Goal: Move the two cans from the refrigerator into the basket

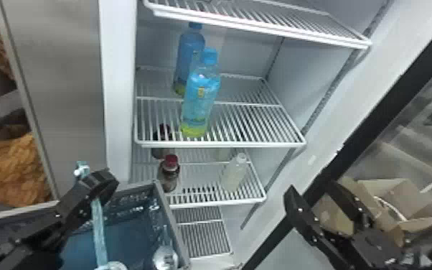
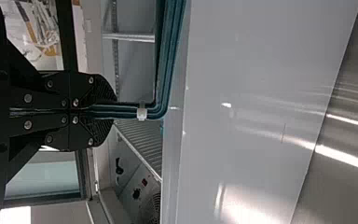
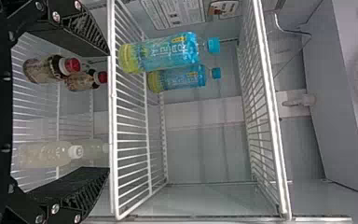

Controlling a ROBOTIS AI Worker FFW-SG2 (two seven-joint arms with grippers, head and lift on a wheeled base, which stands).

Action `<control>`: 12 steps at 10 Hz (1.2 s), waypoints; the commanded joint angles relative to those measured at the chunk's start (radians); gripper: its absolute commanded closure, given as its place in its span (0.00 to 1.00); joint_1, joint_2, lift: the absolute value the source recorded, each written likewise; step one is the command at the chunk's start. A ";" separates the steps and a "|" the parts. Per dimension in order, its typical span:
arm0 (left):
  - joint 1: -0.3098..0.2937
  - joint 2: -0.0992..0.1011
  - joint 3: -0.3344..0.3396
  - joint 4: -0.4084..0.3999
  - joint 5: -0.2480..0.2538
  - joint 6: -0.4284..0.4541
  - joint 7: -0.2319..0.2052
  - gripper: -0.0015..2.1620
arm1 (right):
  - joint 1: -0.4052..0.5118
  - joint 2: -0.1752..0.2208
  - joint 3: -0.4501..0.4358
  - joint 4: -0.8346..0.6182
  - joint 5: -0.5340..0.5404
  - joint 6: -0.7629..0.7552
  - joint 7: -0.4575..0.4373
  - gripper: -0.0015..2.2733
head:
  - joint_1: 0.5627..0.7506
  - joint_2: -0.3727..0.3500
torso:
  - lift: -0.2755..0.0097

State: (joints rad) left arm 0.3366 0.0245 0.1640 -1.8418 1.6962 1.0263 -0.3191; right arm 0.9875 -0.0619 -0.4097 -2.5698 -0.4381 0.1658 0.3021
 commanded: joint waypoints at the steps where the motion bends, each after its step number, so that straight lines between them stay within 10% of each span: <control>1: 0.002 0.000 0.002 -0.003 0.001 0.000 0.000 0.56 | 0.046 0.016 -0.003 -0.013 -0.001 -0.033 0.000 0.08 | 0.70 0.03 | 0.84; 12: -0.005 -0.003 0.003 -0.012 0.001 -0.003 0.000 0.56 | 0.105 0.025 -0.041 -0.062 0.001 -0.041 0.002 0.08 | 0.70 0.03 | 0.84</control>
State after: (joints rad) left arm 0.3329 0.0215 0.1693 -1.8537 1.6970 1.0240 -0.3191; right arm 1.0910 -0.0368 -0.4484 -2.6311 -0.4367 0.1251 0.3037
